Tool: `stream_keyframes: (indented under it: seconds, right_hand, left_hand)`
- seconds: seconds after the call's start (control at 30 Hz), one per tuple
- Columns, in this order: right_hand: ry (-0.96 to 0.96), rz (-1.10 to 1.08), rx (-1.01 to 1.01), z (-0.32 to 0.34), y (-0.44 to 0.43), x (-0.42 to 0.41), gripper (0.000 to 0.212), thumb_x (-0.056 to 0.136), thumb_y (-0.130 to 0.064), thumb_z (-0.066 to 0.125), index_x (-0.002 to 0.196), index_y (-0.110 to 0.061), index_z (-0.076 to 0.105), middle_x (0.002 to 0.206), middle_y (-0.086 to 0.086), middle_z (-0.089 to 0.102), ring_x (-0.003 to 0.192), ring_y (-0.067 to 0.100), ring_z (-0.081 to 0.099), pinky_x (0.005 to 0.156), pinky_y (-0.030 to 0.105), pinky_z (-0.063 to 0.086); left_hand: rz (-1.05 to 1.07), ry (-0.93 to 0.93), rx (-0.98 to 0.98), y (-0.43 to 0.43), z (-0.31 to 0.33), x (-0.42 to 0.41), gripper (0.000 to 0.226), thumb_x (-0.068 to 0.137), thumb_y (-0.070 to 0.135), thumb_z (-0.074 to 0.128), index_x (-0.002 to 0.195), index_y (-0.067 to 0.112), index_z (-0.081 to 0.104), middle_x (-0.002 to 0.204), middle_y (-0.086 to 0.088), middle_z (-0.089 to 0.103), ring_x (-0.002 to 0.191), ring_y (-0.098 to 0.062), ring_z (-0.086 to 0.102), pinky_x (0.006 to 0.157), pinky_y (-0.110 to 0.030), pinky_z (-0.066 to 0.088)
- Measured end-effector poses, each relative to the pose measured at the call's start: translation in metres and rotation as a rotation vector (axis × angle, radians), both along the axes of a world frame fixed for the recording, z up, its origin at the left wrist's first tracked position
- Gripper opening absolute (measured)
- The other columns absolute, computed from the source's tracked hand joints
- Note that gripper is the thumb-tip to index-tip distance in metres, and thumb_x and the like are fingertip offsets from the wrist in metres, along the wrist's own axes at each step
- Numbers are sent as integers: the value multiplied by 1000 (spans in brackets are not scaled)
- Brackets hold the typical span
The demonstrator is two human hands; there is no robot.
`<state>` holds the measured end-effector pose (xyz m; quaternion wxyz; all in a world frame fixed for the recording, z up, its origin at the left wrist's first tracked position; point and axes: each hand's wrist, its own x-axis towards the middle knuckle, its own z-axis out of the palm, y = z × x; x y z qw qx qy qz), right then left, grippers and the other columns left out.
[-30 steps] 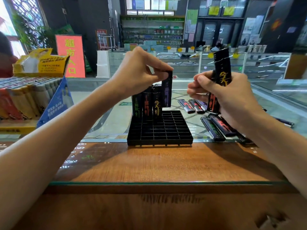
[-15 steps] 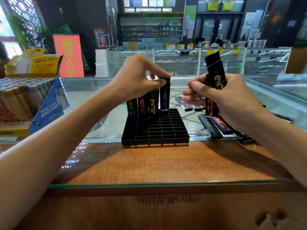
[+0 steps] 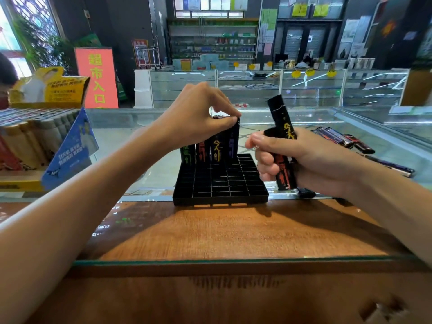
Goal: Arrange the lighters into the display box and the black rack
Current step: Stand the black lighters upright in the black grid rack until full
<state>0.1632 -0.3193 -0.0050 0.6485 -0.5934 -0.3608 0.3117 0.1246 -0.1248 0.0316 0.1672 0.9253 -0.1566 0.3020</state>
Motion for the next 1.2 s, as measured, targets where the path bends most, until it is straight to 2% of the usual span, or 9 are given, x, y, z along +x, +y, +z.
stream_keyframes:
  seconds: [0.13,0.2,0.27,0.43,0.57,0.63,0.73,0.87,1.2]
  right_hand:
    - [-53,47,-35,0,5,-7,17,88,-24,57,83,-9,59,55,-4,41,47,8,40,51,20,42]
    - [-87,36,-38,-1,7,-9,17,89,-23,56,82,-8,58,54,-3,39,46,9,36,49,19,39]
    - [-113,8,-39,-2,8,-10,18,89,-22,56,79,-8,59,53,-2,37,46,9,33,47,19,37]
    - [-154,-37,-32,-3,11,-12,17,85,-21,60,80,-5,59,51,-1,34,46,12,29,46,20,33]
    - [-216,-43,-38,-4,12,-11,21,82,-24,64,83,-4,57,51,-2,36,46,12,30,47,20,32]
    - [-222,-28,-44,-3,12,-11,26,80,-28,65,87,-4,56,52,-2,38,46,11,31,47,19,32]
    - [-162,-2,-18,-3,13,-11,25,84,-31,60,75,-9,53,53,0,37,45,11,30,46,20,27]
    - [-180,-43,-41,-5,17,-11,28,91,-27,53,71,-10,42,50,1,34,43,12,27,46,24,23]
    - [-179,-33,-26,-2,14,-13,21,84,-25,58,73,-9,51,55,2,37,46,13,30,49,24,24]
  left_hand:
    - [-156,-66,-188,-2,8,-12,27,90,27,61,111,12,69,96,6,70,86,-10,65,66,-13,45]
    - [-298,-3,-332,-4,10,-20,26,89,23,62,111,9,67,95,3,72,87,-9,68,71,-21,53]
    - [-379,56,-400,-7,9,-26,28,85,20,65,110,7,66,93,8,72,83,-4,68,74,-18,52]
    - [-394,111,-413,-12,6,-26,27,77,20,71,100,6,70,90,2,74,77,-7,70,74,-29,58]
    - [-408,137,-471,-10,5,-26,21,74,19,72,92,7,71,83,5,74,73,-6,69,72,-23,56]
    - [-408,159,-502,-7,6,-25,19,75,15,72,92,6,71,77,8,74,70,-3,67,67,-16,52]
    - [-399,174,-514,-5,6,-24,13,80,8,70,92,4,70,70,11,71,64,1,63,61,-9,45]
    - [-394,165,-505,-9,3,-21,8,81,14,70,86,8,69,68,12,69,64,2,62,61,-9,45]
    - [-397,189,-514,-6,6,-24,23,77,24,69,90,4,70,73,4,67,68,-5,57,65,-18,45]
